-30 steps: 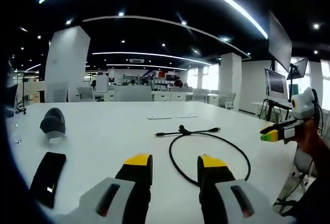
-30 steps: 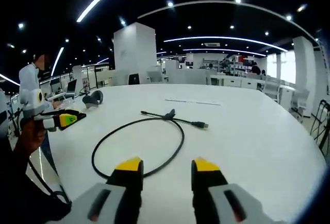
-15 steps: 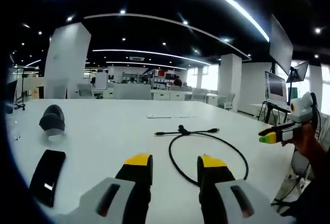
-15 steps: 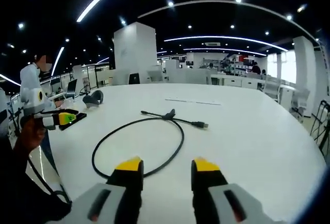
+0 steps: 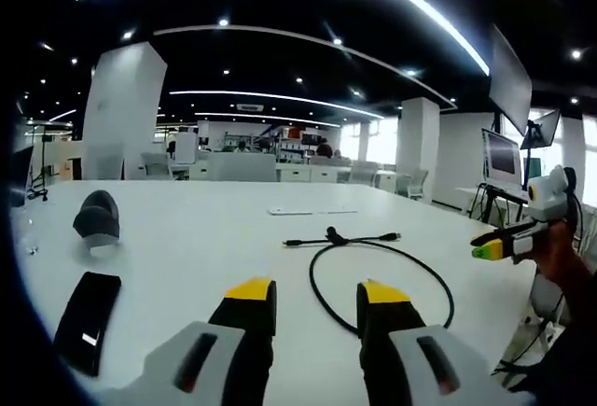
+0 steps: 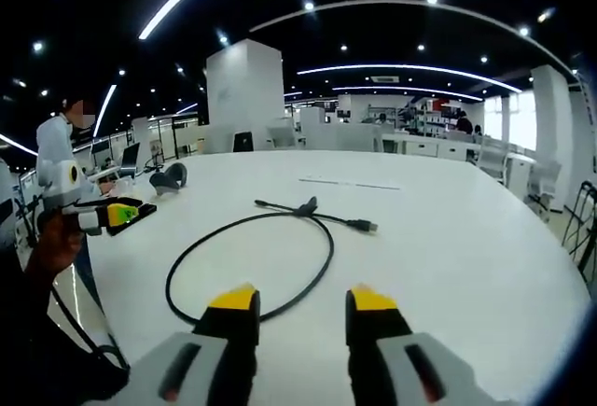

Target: Find the charging cable on the desk, coil it up and secure with Velcro.

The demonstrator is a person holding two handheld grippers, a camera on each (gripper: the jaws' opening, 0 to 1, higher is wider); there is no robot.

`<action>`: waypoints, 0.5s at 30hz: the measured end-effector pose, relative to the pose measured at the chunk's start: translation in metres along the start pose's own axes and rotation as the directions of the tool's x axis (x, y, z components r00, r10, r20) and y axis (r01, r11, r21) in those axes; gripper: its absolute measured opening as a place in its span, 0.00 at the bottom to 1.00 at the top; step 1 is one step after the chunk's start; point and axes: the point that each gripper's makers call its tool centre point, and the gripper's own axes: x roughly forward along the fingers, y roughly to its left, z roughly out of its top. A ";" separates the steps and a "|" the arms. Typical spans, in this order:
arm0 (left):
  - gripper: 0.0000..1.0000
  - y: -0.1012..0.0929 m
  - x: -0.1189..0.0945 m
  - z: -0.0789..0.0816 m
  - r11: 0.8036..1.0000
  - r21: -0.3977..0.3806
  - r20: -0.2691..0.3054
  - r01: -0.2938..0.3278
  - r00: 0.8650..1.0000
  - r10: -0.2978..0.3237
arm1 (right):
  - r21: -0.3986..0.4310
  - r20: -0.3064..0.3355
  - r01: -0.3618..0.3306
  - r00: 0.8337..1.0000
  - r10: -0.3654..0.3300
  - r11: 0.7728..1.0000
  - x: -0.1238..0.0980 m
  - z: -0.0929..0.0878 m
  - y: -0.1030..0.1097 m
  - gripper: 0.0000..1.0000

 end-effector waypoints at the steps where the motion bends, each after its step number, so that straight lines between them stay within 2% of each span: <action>1: 0.35 -0.001 0.001 -0.001 1.000 -0.001 -0.004 0.004 1.000 -0.004 | 0.000 -0.002 0.002 1.000 -0.002 1.000 0.000 -0.001 -0.001 0.38; 15: 0.35 -0.001 0.001 -0.004 1.000 -0.005 -0.013 -0.005 1.000 0.005 | 0.004 -0.002 0.006 1.000 -0.006 1.000 0.000 -0.002 -0.004 0.38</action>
